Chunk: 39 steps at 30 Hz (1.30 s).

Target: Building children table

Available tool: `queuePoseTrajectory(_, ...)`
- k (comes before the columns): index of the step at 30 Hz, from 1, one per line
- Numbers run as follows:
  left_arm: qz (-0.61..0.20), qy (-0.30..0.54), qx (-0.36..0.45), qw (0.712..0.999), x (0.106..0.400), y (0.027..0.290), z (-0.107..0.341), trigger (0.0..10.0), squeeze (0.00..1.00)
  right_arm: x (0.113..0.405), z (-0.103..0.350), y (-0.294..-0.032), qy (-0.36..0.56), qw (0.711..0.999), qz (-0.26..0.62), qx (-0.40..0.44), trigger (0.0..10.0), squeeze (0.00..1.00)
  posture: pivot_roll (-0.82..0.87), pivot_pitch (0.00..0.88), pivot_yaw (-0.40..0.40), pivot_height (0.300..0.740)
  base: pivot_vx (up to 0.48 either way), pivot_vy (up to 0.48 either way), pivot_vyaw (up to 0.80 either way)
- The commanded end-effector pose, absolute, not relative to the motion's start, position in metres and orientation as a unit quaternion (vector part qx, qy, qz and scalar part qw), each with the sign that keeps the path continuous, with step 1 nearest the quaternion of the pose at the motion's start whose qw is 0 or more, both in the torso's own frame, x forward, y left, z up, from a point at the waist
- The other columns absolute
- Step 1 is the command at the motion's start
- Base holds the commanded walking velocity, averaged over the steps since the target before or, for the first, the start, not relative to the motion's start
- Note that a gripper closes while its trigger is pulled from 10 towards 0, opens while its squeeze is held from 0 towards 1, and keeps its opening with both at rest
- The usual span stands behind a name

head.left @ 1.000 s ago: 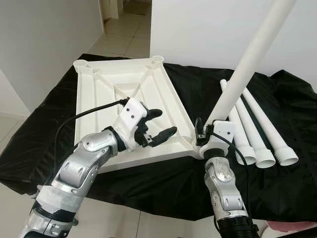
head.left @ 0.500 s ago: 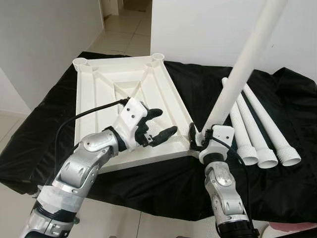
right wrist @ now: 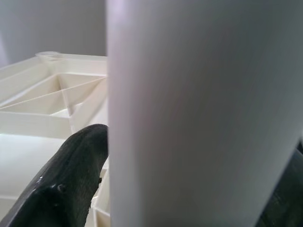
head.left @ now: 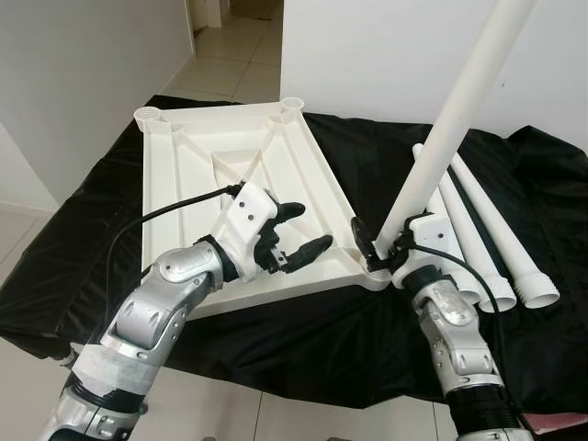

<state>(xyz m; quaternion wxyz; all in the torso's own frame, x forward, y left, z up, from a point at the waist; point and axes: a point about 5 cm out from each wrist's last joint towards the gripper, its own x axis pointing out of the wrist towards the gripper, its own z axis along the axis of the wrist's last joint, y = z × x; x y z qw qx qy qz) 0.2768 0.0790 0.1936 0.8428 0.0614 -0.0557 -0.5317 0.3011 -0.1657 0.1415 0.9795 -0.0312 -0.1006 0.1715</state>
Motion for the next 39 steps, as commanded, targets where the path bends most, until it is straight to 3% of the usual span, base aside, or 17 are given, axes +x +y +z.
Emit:
queuePoseTrajectory(1,-0.565,-0.056,0.067,0.821,0.272,0.074,0.193,10.0,0.00,0.302,0.141,-0.166,-0.100,0.978,0.182,-0.025,10.0,0.00,-0.06,0.000,-0.033,0.740,0.000,0.000,0.00)
queuePoseTrajectory(4,-0.567,-0.057,0.068,0.819,0.272,0.073,0.193,10.0,0.00,0.307,0.141,-0.170,-0.093,0.972,0.215,-0.030,10.0,0.00,-0.05,0.000,-0.032,0.740,0.000,0.000,0.00)
queuePoseTrajectory(5,-0.568,-0.057,0.068,0.818,0.273,0.073,0.193,10.0,0.00,0.309,0.141,-0.172,-0.091,0.970,0.225,-0.037,6.0,0.00,-0.05,0.000,-0.031,0.740,0.000,0.000,0.00)
queuePoseTrajectory(6,-0.568,-0.058,0.068,0.818,0.273,0.073,0.194,10.0,0.00,0.311,0.140,-0.174,-0.086,0.967,0.235,-0.038,0.3,0.00,-0.05,0.000,-0.031,0.740,0.000,0.000,0.00)
queuePoseTrajectory(7,-0.568,-0.059,0.069,0.818,0.274,0.073,0.194,10.0,0.00,0.312,0.139,-0.176,-0.081,0.966,0.243,-0.039,0.0,0.00,-0.05,0.000,-0.031,0.740,0.000,0.000,0.00)
queuePoseTrajectory(24,-0.564,-0.068,0.072,0.820,0.277,0.072,0.198,10.0,0.00,0.312,0.121,-0.190,-0.042,0.965,0.259,-0.013,0.0,0.00,-0.05,0.000,-0.034,0.740,0.000,0.000,0.00)
queuePoseTrajectory(25,-0.564,-0.068,0.073,0.820,0.278,0.072,0.198,10.0,0.00,0.312,0.120,-0.189,-0.039,0.966,0.254,-0.010,10.0,0.00,-0.05,0.000,-0.035,0.740,0.000,0.000,0.00)
queuePoseTrajectory(39,-0.567,-0.069,0.079,0.817,0.282,0.073,0.198,10.0,0.00,0.314,0.121,-0.178,-0.031,0.989,0.143,-0.002,10.0,0.00,-0.07,0.000,-0.038,0.740,0.000,0.000,0.00)
